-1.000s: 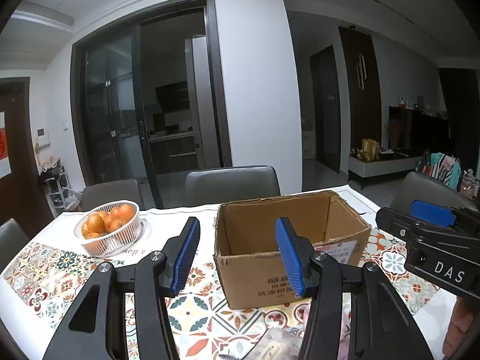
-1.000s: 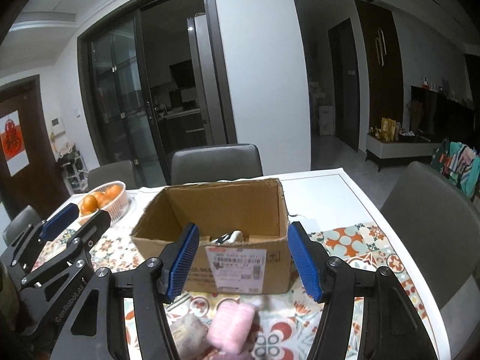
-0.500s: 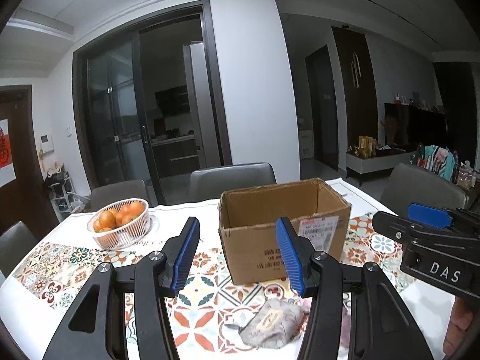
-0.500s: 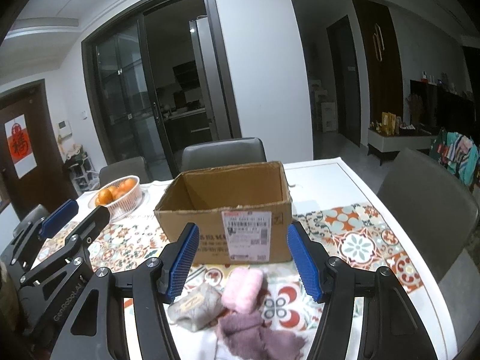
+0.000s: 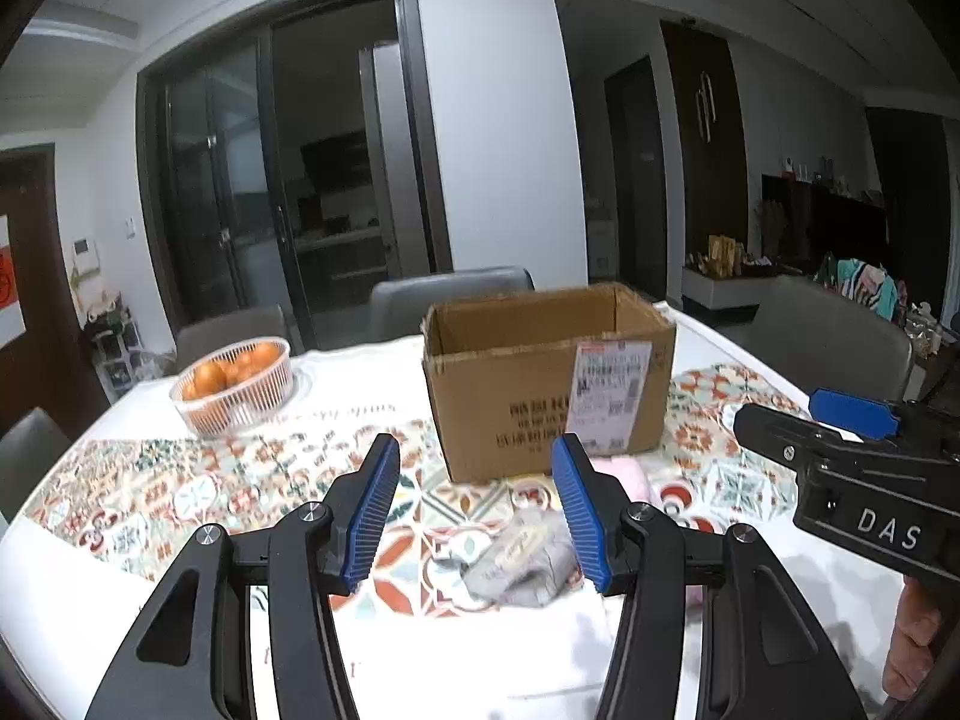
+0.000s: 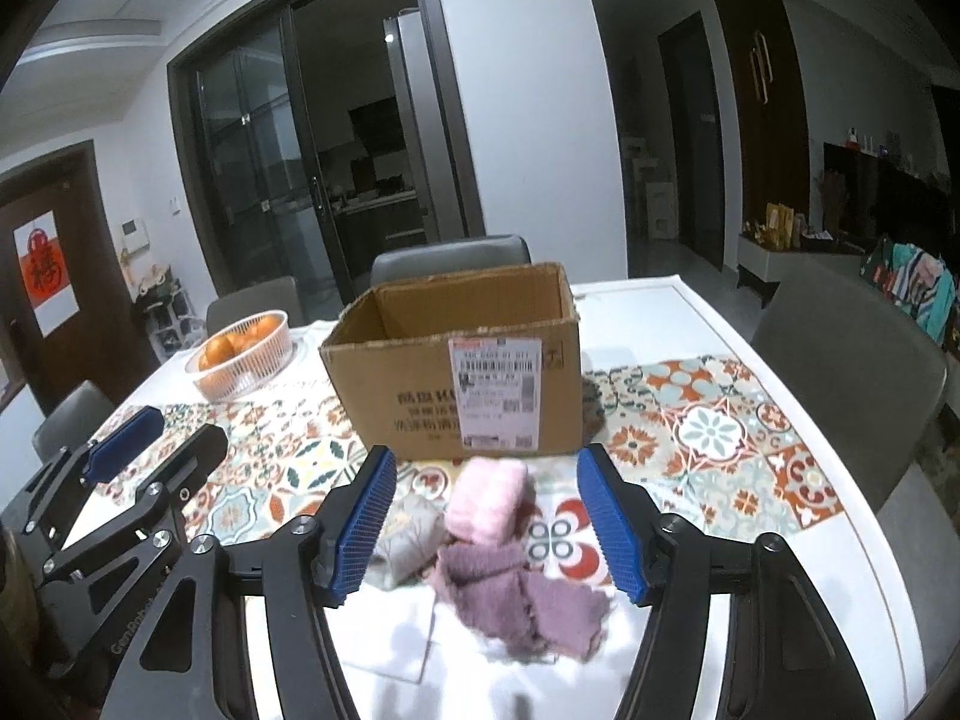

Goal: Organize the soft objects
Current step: 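Move both tools back toward the remaining soft items on the table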

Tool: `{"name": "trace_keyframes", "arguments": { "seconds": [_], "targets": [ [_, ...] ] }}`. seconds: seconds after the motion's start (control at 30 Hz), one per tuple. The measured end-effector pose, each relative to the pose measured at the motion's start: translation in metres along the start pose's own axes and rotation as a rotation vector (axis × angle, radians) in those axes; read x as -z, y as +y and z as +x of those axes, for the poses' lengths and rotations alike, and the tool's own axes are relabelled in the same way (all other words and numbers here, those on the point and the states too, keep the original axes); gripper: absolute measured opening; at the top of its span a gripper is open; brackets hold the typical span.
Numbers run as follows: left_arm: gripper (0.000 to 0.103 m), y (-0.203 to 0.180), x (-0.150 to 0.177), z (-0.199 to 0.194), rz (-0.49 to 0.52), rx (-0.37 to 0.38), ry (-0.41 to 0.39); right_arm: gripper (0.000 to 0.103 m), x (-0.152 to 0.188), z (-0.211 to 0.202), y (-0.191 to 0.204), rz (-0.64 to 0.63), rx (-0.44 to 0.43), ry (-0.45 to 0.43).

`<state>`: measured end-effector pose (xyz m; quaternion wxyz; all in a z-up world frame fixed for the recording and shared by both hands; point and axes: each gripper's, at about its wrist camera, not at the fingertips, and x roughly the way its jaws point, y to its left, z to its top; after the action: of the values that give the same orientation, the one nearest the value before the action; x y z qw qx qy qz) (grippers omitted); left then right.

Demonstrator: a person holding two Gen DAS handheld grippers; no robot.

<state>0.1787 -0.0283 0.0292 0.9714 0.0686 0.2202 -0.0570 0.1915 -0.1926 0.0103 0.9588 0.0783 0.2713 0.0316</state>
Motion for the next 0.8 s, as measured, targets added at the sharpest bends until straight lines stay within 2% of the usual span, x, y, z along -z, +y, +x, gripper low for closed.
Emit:
{"name": "trace_keyframes", "arguments": {
  "seconds": [0.37,0.8],
  "targets": [
    [0.052,-0.003,0.039,0.007,0.001,0.032,0.121,0.068,0.028,0.011,-0.005,0.009,-0.013,0.083],
    [0.052,-0.012,0.073,0.019,0.019,0.081,0.232,0.073,0.058,0.03,-0.008,-0.025,-0.017,0.186]
  ]
}}
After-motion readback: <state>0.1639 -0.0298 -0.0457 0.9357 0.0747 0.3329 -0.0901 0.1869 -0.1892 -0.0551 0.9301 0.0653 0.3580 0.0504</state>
